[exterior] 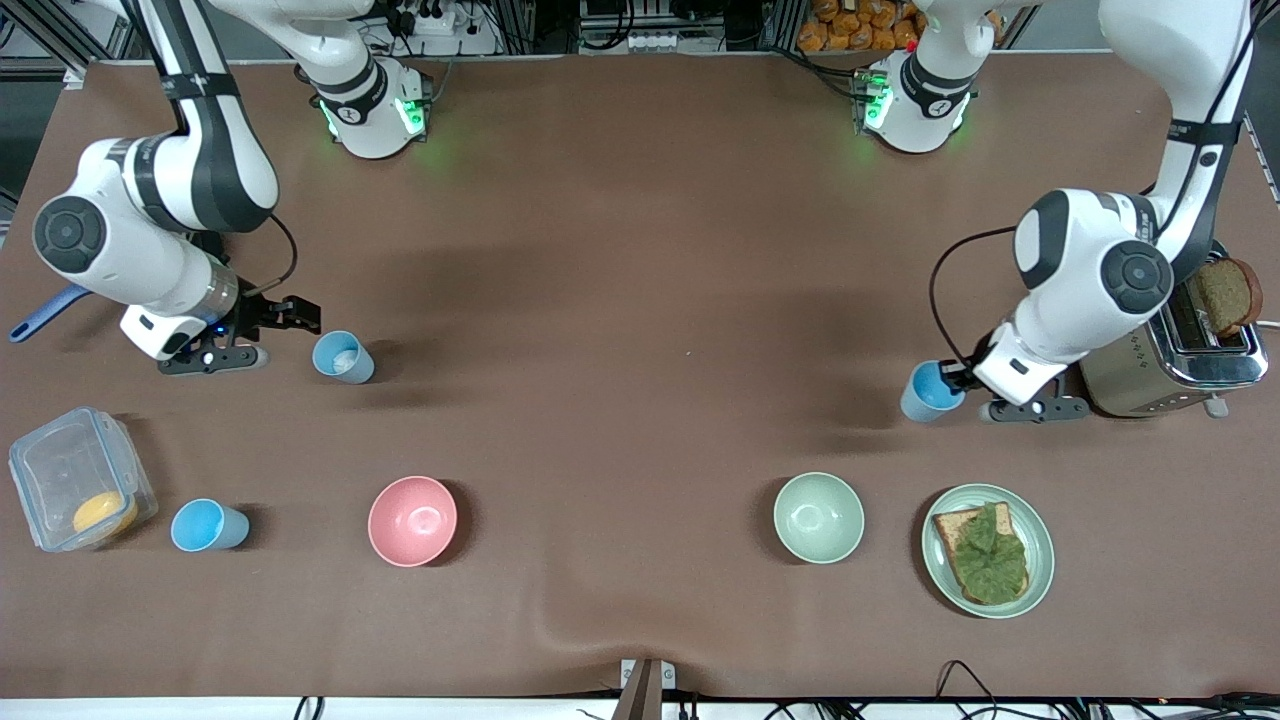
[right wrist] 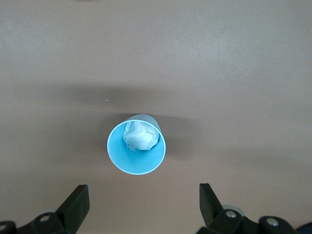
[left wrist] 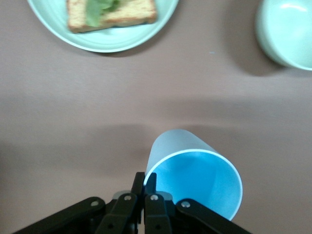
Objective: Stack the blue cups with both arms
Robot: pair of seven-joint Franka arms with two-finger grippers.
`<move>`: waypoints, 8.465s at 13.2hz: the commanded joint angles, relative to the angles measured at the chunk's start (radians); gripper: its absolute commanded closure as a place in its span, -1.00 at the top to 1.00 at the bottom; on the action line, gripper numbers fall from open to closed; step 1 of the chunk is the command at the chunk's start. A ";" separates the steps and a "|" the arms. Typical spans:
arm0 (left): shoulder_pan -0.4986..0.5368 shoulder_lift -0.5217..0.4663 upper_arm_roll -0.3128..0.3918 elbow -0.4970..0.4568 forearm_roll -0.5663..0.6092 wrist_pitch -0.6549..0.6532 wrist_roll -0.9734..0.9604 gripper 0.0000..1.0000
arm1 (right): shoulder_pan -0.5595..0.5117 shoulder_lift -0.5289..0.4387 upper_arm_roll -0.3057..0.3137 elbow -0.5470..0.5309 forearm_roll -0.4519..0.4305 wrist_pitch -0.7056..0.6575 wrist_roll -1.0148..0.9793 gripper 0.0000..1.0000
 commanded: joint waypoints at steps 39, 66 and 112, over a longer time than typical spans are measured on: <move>-0.140 0.062 -0.290 0.450 0.055 -0.378 -0.567 -1.00 | 0.593 0.311 0.016 0.315 0.124 0.085 0.942 -1.00; -0.412 0.268 -0.286 0.439 0.083 -0.264 -0.958 -1.00 | 0.444 0.308 0.006 0.621 0.118 -0.296 0.790 1.00; -0.030 -0.241 0.045 0.560 -0.021 -0.753 0.089 1.00 | 0.061 -0.189 -0.067 0.539 -0.001 -0.707 0.087 1.00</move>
